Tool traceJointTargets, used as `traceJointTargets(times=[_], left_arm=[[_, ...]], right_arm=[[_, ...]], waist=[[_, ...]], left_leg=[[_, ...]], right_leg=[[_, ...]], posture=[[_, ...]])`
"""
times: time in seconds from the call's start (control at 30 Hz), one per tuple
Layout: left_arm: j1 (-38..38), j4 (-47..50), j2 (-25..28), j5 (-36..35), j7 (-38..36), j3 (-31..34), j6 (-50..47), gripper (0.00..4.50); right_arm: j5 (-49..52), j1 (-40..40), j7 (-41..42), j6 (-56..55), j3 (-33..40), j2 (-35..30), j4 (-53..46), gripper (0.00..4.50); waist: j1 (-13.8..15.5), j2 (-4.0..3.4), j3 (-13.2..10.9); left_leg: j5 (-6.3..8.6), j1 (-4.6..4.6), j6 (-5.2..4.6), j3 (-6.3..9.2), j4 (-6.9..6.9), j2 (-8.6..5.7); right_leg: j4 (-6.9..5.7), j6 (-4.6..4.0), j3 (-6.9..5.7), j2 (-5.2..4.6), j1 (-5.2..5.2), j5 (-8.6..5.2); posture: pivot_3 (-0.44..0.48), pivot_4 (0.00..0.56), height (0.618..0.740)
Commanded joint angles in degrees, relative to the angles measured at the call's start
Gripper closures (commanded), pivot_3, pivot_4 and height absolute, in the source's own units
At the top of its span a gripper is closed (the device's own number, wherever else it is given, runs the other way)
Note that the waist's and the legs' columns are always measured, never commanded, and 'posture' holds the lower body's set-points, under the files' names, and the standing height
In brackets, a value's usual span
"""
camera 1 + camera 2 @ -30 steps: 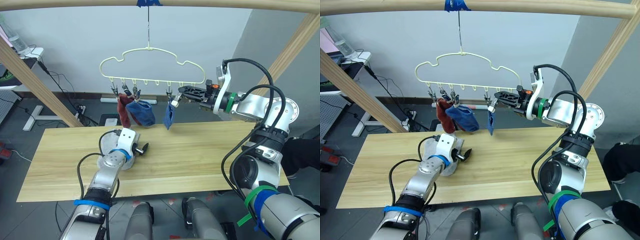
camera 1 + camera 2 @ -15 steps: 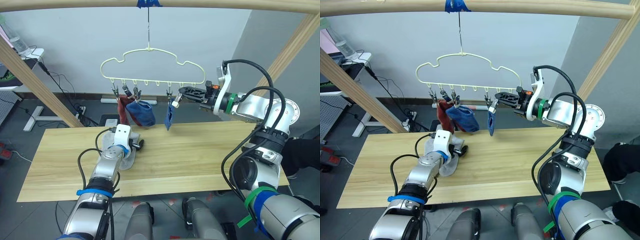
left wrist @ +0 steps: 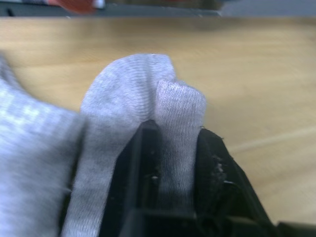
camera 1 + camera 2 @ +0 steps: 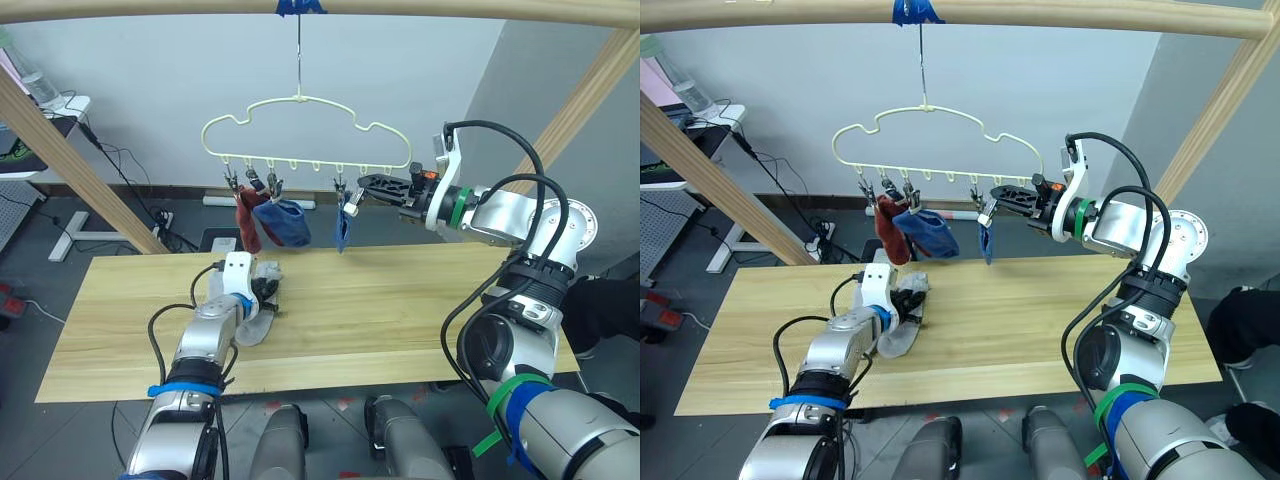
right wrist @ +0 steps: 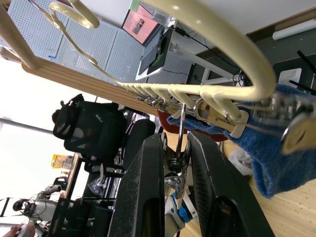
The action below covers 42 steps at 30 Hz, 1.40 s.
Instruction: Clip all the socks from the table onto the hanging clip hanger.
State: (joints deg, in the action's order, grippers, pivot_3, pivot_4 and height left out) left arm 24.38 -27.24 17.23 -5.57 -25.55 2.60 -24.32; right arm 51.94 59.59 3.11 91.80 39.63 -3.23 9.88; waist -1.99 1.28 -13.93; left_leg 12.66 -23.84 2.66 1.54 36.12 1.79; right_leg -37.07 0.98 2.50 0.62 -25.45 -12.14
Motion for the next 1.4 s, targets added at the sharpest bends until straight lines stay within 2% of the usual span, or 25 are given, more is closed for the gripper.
traceJointTargets(times=[0.03,0.13,0.23,0.4,0.53,0.67,0.83,1.03,1.4], left_arm=[[-4.36,10.85,2.16,-1.72,-5.85,-2.87,-3.18,4.07],[-8.10,20.76,5.90,-1.99,-9.71,-4.57,-4.59,4.48],[-9.99,26.62,7.98,-3.21,-11.86,-4.18,-4.01,4.48],[-13.30,39.86,9.89,-10.77,-18.56,-2.14,-2.93,4.48],[-15.37,44.71,11.97,-11.97,-23.48,-2.52,5.49,4.48],[-15.77,43.53,12.86,-8.85,-24.74,-2.74,16.91,4.48],[-14.84,39.00,12.12,-4.90,-22.38,-2.69,28.15,4.48],[-13.39,37.20,9.80,-3.65,-18.91,-2.55,34.30,4.48],[-12.06,33.04,8.83,-3.08,-16.85,-2.96,40.39,4.48]], right_arm=[[0.72,1.53,-0.16,0.07,0.71,0.00,-0.67,3.83],[0.71,1.66,-0.15,0.21,0.68,-0.17,-0.57,3.83],[0.73,1.79,-0.40,0.28,1.01,-0.04,-0.40,3.83],[0.92,1.79,-1.26,0.64,2.07,0.87,-0.65,3.83],[1.70,1.94,-1.75,0.70,2.58,1.08,-0.41,3.83],[2.92,2.34,-2.89,0.70,3.48,1.24,0.34,3.83],[5.16,2.93,-5.13,0.70,4.87,1.54,1.61,3.83],[9.26,4.05,-10.97,0.70,8.08,2.79,3.65,3.83],[16.72,2.75,-17.62,0.70,6.83,3.64,3.36,3.83]], waist=[[-0.02,0.00,0.00],[-0.08,0.03,-0.05],[-0.10,0.01,-0.06],[-0.21,0.01,-0.08],[-0.20,-0.05,-0.13],[-0.20,-0.08,-0.17],[-0.21,-0.09,-0.18],[-0.21,-0.08,-0.20],[-0.37,-0.08,-0.20]], left_leg=[[0.00,-0.02,0.00,0.01,-0.01,0.00],[0.00,-0.09,0.00,0.01,-0.04,0.03],[0.00,-0.07,0.00,0.04,-0.05,0.06],[0.00,-0.07,0.00,-0.02,-0.03,0.03],[0.01,-0.09,-0.01,-0.01,-0.06,0.04],[0.01,-0.06,-0.02,-0.01,-0.06,0.04],[0.02,-0.07,-0.02,-0.02,-0.06,0.04],[0.03,-0.09,-0.05,-0.02,-0.06,0.05],[0.04,-0.10,-0.08,-0.02,-0.06,0.05]], right_leg=[[0.01,0.00,0.00,0.00,-0.01,0.00],[0.03,-0.01,-0.01,0.01,-0.08,0.00],[0.01,-0.02,-0.02,0.03,-0.09,-0.01],[0.08,-0.01,0.02,0.01,-0.08,-0.01],[0.11,-0.03,0.00,0.02,-0.09,-0.02],[0.10,-0.05,0.01,0.03,-0.09,-0.04],[0.12,-0.05,0.02,0.03,-0.09,-0.04],[0.14,-0.04,0.02,0.03,-0.09,-0.04],[0.13,-0.04,0.02,0.04,-0.09,-0.04]], posture=[[-0.008,0.253,0.740],[-0.006,0.260,0.740],[-0.006,0.260,0.740],[0.002,0.272,0.740],[0.004,0.276,0.740],[0.001,0.275,0.740],[-0.002,0.273,0.740],[0.000,0.269,0.740],[0.001,0.264,0.740]])
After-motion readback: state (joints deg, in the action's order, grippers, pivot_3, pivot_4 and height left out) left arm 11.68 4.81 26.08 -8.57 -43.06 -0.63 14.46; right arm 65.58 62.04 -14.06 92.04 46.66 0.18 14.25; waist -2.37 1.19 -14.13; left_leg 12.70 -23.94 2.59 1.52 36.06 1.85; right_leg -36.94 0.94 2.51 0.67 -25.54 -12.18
